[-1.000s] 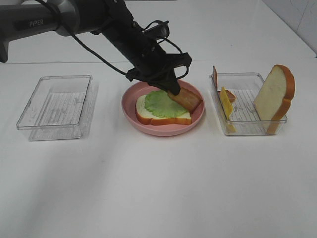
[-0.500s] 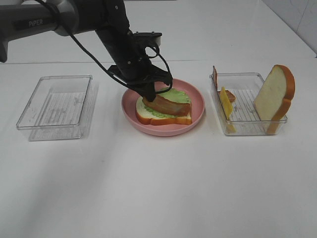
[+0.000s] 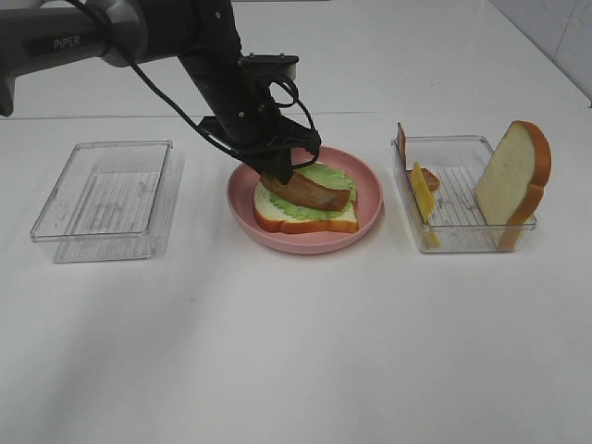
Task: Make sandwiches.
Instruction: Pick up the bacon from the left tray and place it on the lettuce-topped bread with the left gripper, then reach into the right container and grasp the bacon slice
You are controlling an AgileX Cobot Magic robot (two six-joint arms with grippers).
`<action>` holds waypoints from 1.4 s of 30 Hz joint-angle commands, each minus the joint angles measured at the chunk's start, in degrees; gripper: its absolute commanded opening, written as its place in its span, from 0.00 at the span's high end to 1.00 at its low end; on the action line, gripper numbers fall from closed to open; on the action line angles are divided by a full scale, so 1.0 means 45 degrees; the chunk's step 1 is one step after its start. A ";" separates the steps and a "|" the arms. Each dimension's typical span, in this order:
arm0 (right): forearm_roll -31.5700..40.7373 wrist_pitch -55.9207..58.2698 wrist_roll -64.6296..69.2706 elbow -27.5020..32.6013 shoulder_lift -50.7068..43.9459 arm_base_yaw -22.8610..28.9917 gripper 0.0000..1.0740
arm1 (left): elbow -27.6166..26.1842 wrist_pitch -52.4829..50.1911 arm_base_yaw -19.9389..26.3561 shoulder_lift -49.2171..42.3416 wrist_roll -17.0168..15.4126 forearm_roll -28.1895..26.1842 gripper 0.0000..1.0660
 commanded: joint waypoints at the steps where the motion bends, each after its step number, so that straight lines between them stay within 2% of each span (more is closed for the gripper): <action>1: 0.0038 -0.0166 -0.0013 0.0038 -0.0382 -0.0013 0.19 | -0.0089 0.0064 -0.0013 -0.0229 -0.0535 0.0624 0.18; 2: 0.0038 -0.0166 -0.0013 0.0038 -0.0382 -0.0013 0.19 | -0.0089 0.0064 -0.0013 -0.0229 -0.0535 0.0624 0.18; 3: 0.0038 -0.0166 -0.0013 0.0038 -0.0382 -0.0013 0.19 | -0.0204 0.0166 -0.0013 -0.0255 -0.0700 0.0917 0.09; 4: 0.0038 -0.0166 -0.0013 0.0038 -0.0382 -0.0013 0.19 | -0.0611 0.0751 -0.0038 -0.0255 -0.1108 0.1451 0.04; 7: 0.0038 -0.0166 -0.0013 0.0038 -0.0382 -0.0013 0.19 | -0.1070 0.1502 -0.0064 -0.0255 -0.1426 0.2050 0.04; 9: 0.0038 -0.0166 -0.0013 0.0038 -0.0382 -0.0013 0.19 | -0.1974 0.2534 -0.0089 -0.0255 -0.1757 0.2521 0.04; 11: 0.0038 -0.0166 -0.0013 0.0038 -0.0382 -0.0013 0.19 | -0.2215 0.2839 -0.0089 -0.0255 -0.1783 0.2521 0.04; 12: 0.0038 -0.0166 -0.0013 0.0038 -0.0382 -0.0013 0.19 | -0.2878 0.3629 -0.0089 -0.0255 -0.1795 0.2521 0.04; 13: 0.0038 -0.0166 -0.0013 0.0038 -0.0382 -0.0013 0.19 | -0.2878 0.3629 -0.0089 -0.0255 -0.1795 0.2521 0.04; 16: 0.0038 -0.0166 -0.0013 0.0038 -0.0382 -0.0013 0.19 | -0.3960 0.4469 0.0089 -0.0293 -0.1999 0.2636 0.04; 21: 0.0025 -0.0166 -0.0013 0.0038 -0.0382 -0.0013 0.19 | -0.4151 0.4469 0.0344 -0.0637 -0.2279 0.2737 0.04; 26: 0.0025 -0.0166 -0.0013 0.0038 -0.0382 -0.0013 0.19 | -0.3973 0.4469 0.1235 -0.1006 -0.2266 0.3591 0.05; 27: 0.0025 -0.0166 -0.0013 0.0038 -0.0382 -0.0013 0.19 | -0.3616 0.4469 0.1872 -0.1286 -0.2266 0.3871 0.05; 29: 0.0025 -0.0166 -0.0013 0.0038 -0.0382 -0.0013 0.19 | -0.3425 0.4469 0.2177 -0.1426 -0.2266 0.3871 0.05; 30: 0.0025 -0.0166 -0.0013 0.0038 -0.0382 -0.0013 0.19 | -0.2788 0.4469 0.2916 -0.1948 -0.2241 0.3820 0.05; 32: 0.0025 -0.0166 -0.0013 0.0038 -0.0382 -0.0013 0.19 | -0.2355 0.4469 0.3272 -0.2254 -0.2241 0.3820 0.05; 33: 0.0025 -0.0166 -0.0013 0.0038 -0.0382 -0.0013 0.19 | -0.1464 0.4469 0.3909 -0.2878 -0.2215 0.3794 0.06; 35: 0.0025 -0.0166 -0.0013 0.0038 -0.0382 -0.0013 0.19 | -0.1031 0.4469 0.4265 -0.3221 -0.2177 0.3794 0.06; 37: 0.0025 -0.0166 -0.0013 0.0038 -0.0382 -0.0013 0.19 | -0.0076 0.4456 0.5195 -0.3973 -0.2165 0.3743 0.06; 41: 0.0025 -0.0166 -0.0013 0.0038 -0.0382 -0.0013 0.19 | 0.0751 0.4456 0.5831 -0.4596 -0.2075 0.3412 0.06; 42: 0.0025 -0.0166 -0.0013 0.0038 -0.0382 -0.0013 0.19 | 0.1477 0.4456 0.5946 -0.5144 -0.1833 0.3361 0.06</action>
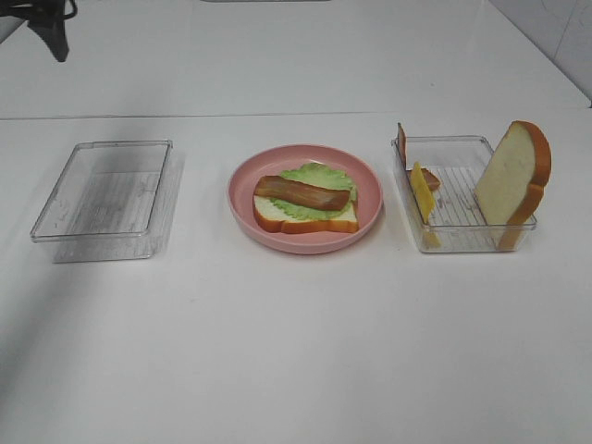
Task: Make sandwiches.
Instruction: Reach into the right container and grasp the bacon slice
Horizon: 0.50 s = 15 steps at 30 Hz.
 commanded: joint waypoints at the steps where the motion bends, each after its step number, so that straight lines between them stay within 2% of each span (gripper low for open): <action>1: 0.0025 -0.0166 -0.0013 0.0038 -0.0382 -0.0013 0.19 | 0.1197 0.1337 0.0140 -0.0917 0.0216 -0.0166 0.06; 2: 0.0025 -0.0166 -0.0013 0.0038 -0.0382 -0.0013 0.19 | 0.1197 0.1337 0.0140 -0.0917 0.0216 -0.0166 0.06; 4: 0.0025 -0.0166 -0.0013 0.0038 -0.0382 -0.0013 0.19 | 0.2521 0.1146 0.0000 -0.1986 0.0204 -0.0064 0.06; 5: 0.0025 -0.0166 -0.0013 0.0038 -0.0382 -0.0013 0.19 | 0.2521 0.1146 0.0000 -0.1986 0.0204 -0.0064 0.06; 7: 0.0025 -0.0166 -0.0013 0.0038 -0.0382 -0.0013 0.19 | 0.4214 0.0547 -0.0216 -0.3336 0.0153 -0.0064 0.06; 8: 0.0025 -0.0166 -0.0013 0.0038 -0.0382 -0.0013 0.19 | 0.4214 0.0547 -0.0216 -0.3336 0.0153 -0.0064 0.06; 10: 0.0025 -0.0166 -0.0013 0.0038 -0.0382 -0.0013 0.19 | 0.6825 -0.0407 -0.0598 -0.5500 -0.0013 -0.0064 0.06; 11: 0.0025 -0.0166 -0.0013 0.0038 -0.0382 -0.0013 0.19 | 0.6825 -0.0407 -0.0598 -0.5500 -0.0013 -0.0064 0.06; 12: 0.0025 -0.0166 -0.0013 0.0038 -0.0382 -0.0013 0.19 | 0.7525 -0.0675 -0.0726 -0.6137 -0.0153 -0.0051 0.06; 13: 0.0025 -0.0166 -0.0013 0.0038 -0.0382 -0.0013 0.19 | 0.8747 -0.1171 -0.0942 -0.7487 -0.0344 -0.0051 0.06; 14: 0.0025 -0.0166 -0.0013 0.0038 -0.0382 -0.0013 0.19 | 0.8747 -0.1171 -0.0942 -0.7487 -0.0344 -0.0051 0.06; 15: 0.0025 -0.0166 -0.0013 0.0038 -0.0382 -0.0013 0.19 | 0.9409 -0.1375 -0.1031 -0.8149 -0.0395 -0.0051 0.06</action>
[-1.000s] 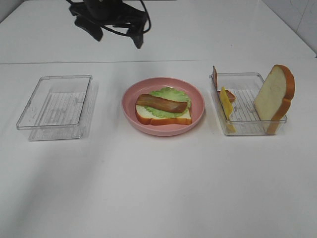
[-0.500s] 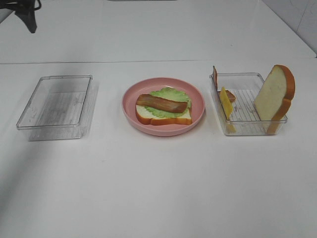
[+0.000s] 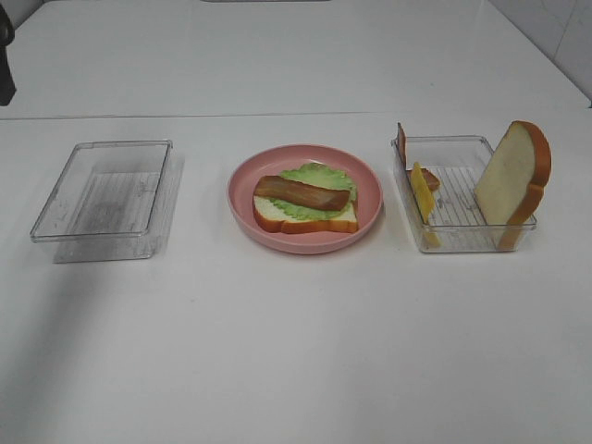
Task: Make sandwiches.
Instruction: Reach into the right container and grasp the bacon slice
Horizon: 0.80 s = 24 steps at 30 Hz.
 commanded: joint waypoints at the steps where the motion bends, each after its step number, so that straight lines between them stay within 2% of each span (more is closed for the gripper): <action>1: 0.0025 -0.0166 -0.0013 0.0038 -0.0382 -0.0013 0.19 | 0.2687 -0.0879 -0.0395 -0.2839 -0.0395 -0.0051 0.06; 4: 0.0025 -0.0166 -0.0013 0.0038 -0.0382 -0.0013 0.19 | 0.3170 -0.0968 -0.0420 -0.3412 -0.0420 -0.0051 0.06; 6: 0.0025 -0.0166 -0.0013 0.0038 -0.0382 -0.0013 0.19 | 0.5258 -0.1159 -0.0420 -0.6315 -0.0471 0.0064 0.06; 8: 0.0025 -0.0166 -0.0013 0.0038 -0.0382 -0.0013 0.19 | 0.5717 -0.1159 -0.0420 -0.6901 -0.0471 0.0166 0.06; 9: 0.0025 -0.0166 -0.0013 0.0038 -0.0382 -0.0013 0.19 | 0.6570 -0.1146 -0.0420 -0.8314 -0.0471 0.0471 0.06; 12: 0.0025 -0.0166 -0.0013 0.0038 -0.0382 -0.0013 0.19 | 0.6875 -0.1133 -0.0420 -0.8887 -0.0471 0.0573 0.06; 14: 0.0025 -0.0166 -0.0013 0.0038 -0.0382 -0.0013 0.19 | 0.8123 -0.0968 -0.0420 -1.1727 -0.0382 0.0840 0.06; 16: 0.0025 -0.0166 -0.0013 0.0038 -0.0382 -0.0013 0.19 | 0.8365 -0.0917 -0.0420 -1.2299 -0.0280 0.0929 0.06; 17: 0.0025 -0.0166 -0.0013 0.0038 -0.0382 -0.0013 0.19 | 0.8925 -0.0789 -0.0420 -1.3585 -0.0038 0.1031 0.06; 18: 0.0025 -0.0166 -0.0013 0.0038 -0.0382 -0.0013 0.19 | 0.8925 -0.0789 -0.0420 -1.3585 -0.0038 0.1031 0.06; 20: 0.0025 -0.0166 -0.0013 0.0038 -0.0382 -0.0013 0.19 | 0.9537 -0.0535 -0.0420 -1.5483 -0.0013 0.0980 0.06; 21: 0.0025 -0.0166 -0.0013 0.0038 -0.0382 -0.0013 0.19 | 0.9537 -0.0535 -0.0420 -1.5483 -0.0013 0.0980 0.06; 22: 0.0025 -0.0166 -0.0013 0.0038 -0.0382 -0.0013 0.19 | 0.9804 -0.0242 -0.0420 -1.6743 -0.0013 0.0879 0.06; 24: 0.0025 -0.0166 -0.0013 0.0038 -0.0382 -0.0013 0.19 | 0.9931 -0.0089 -0.0420 -1.7316 -0.0013 0.0802 0.06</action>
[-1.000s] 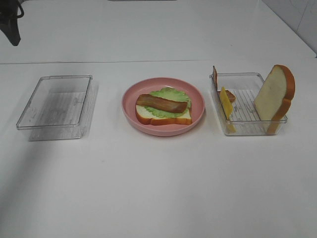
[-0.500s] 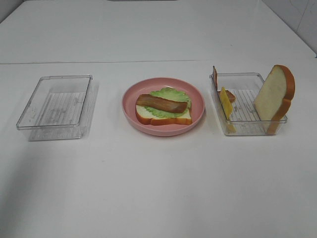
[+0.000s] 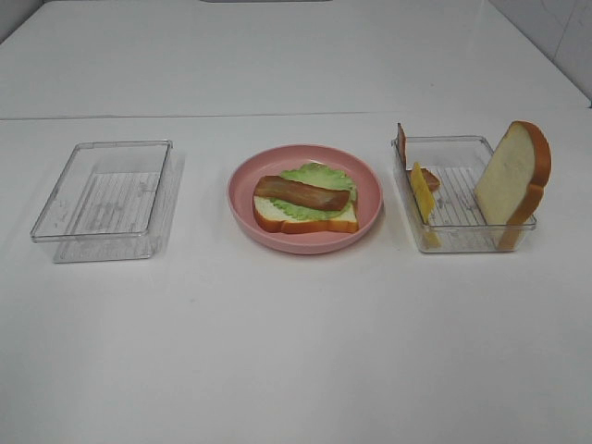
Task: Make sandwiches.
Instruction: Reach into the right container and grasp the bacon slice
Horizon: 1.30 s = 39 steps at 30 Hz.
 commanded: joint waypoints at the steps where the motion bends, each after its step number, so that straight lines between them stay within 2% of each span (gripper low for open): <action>1: 0.0025 -0.0166 -0.0013 0.0038 -0.0382 -0.0013 0.19 | 0.0547 0.0700 -0.0076 -0.2343 0.0064 -0.0153 0.06; 5: 0.0025 -0.0166 -0.0013 0.0038 -0.0382 -0.0013 0.19 | 0.0815 0.0853 -0.0076 -0.3616 0.0025 -0.0420 0.06; 7: 0.0025 -0.0166 -0.0013 0.0038 -0.0382 -0.0013 0.19 | 0.1108 0.0726 -0.0076 -0.4686 0.0025 -0.0917 0.06; 11: 0.0025 -0.0153 -0.0013 0.0038 -0.0382 -0.0013 0.19 | 0.1477 0.0738 -0.0076 -0.4622 0.0102 -0.1528 0.06; 12: 0.0025 -0.0153 -0.0013 0.0038 -0.0382 -0.0013 0.19 | 0.1884 0.0280 -0.0076 -0.4711 0.0509 -0.2024 0.06; 14: 0.0038 -0.0153 -0.0013 0.0038 -0.0382 -0.0013 0.19 | 0.2088 0.0076 -0.0076 -0.4724 0.0675 -0.2165 0.06; 15: 0.0038 -0.0153 -0.0013 0.0038 -0.0382 -0.0013 0.19 | 0.2432 -0.0484 -0.0076 -0.4698 0.1006 -0.2470 0.06; 32: 0.0038 -0.0191 -0.0013 0.0038 -0.0382 -0.0013 0.19 | 0.2432 -0.0484 0.0000 -0.4635 0.0993 -0.2457 0.06; 37: 0.0038 -0.0191 -0.0013 0.0038 -0.0357 -0.0013 0.19 | 0.2432 -0.0484 0.0904 -0.4635 0.0993 -0.2445 0.06; 39: 0.0038 -0.0191 -0.0013 0.0038 -0.0357 -0.0013 0.19 | 0.2432 -0.0484 0.1757 -0.4660 0.0993 -0.2445 0.06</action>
